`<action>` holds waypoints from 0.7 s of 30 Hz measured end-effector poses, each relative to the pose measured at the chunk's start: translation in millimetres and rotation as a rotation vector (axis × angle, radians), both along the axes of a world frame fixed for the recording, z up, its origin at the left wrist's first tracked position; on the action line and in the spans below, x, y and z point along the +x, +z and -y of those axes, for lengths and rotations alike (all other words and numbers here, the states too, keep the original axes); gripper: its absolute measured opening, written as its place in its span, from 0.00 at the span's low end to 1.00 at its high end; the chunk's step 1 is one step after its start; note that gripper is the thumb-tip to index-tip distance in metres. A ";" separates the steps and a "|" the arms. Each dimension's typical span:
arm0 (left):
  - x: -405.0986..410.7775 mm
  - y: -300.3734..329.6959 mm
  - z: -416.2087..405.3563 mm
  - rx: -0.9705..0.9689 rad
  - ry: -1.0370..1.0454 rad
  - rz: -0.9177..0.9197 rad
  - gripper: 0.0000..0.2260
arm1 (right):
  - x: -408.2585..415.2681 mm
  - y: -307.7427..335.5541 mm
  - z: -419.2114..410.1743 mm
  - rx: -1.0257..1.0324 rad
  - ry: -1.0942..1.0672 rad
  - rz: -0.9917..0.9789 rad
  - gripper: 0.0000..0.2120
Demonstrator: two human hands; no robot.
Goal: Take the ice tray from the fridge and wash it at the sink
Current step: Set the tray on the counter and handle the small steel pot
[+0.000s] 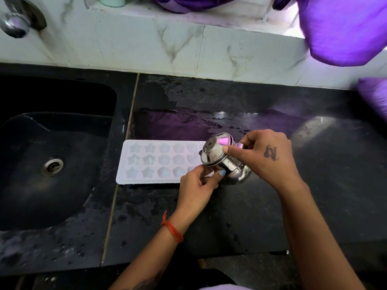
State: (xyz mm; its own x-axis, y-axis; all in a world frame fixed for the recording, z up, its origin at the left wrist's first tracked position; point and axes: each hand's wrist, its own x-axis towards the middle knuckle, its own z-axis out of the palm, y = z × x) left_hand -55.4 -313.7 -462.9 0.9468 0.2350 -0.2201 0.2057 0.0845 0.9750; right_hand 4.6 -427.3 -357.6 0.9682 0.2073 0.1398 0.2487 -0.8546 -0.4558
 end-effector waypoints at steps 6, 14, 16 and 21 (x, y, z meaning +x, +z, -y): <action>2.3 -3.5 1.8 0.011 0.007 -0.005 0.05 | 2.3 -0.5 2.3 0.001 0.003 0.002 0.21; 4.0 0.7 4.5 0.264 0.056 0.039 0.13 | 11.4 -8.5 17.9 0.218 -0.061 -0.166 0.18; 5.2 3.3 4.8 0.317 0.063 0.051 0.13 | 14.0 -12.4 22.7 0.305 -0.080 -0.217 0.17; 9.6 4.4 7.3 0.333 0.070 0.045 0.13 | 15.8 -18.1 30.4 0.369 -0.101 -0.248 0.13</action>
